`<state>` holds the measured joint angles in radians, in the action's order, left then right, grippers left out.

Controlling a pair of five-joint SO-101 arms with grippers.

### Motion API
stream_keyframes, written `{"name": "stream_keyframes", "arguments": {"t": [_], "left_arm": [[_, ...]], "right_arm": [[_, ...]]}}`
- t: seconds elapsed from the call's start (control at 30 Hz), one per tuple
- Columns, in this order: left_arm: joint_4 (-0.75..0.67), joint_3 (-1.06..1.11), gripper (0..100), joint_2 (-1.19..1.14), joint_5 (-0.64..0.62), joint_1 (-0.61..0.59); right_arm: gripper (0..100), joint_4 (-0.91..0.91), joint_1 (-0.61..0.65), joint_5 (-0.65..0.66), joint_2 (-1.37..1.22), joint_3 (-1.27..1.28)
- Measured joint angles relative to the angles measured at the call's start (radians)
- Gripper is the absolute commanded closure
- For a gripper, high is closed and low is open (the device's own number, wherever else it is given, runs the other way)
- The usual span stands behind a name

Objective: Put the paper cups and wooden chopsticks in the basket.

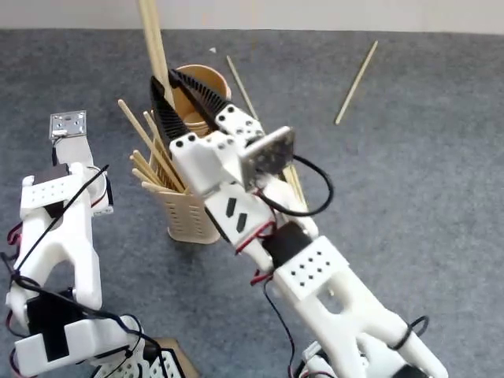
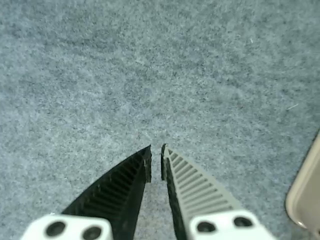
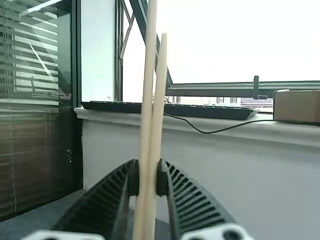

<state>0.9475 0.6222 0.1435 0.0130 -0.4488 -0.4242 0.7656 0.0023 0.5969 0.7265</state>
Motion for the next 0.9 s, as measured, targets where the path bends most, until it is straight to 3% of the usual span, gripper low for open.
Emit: {"name": "stream_keyframes", "arguments": {"t": [0.07,0.23,0.6,0.7,0.9], "left_arm": [[0.000,0.000,93,0.000,0.000,0.000],[0.000,0.000,93,0.000,0.000,0.000],[0.000,0.000,93,0.000,0.000,0.000],[0.000,0.000,93,0.000,0.000,0.000],[0.000,0.000,93,0.000,0.000,0.000]], "right_arm": [[88.0,-0.003,-0.002,0.000,-0.015,0.002],[88.4,0.002,-0.002,0.000,-0.011,0.002],[88.6,0.319,-0.023,0.000,0.210,0.002],[88.6,0.540,-0.121,0.000,0.298,0.002],[88.5,1.126,-0.500,0.055,0.345,-0.029]]}}
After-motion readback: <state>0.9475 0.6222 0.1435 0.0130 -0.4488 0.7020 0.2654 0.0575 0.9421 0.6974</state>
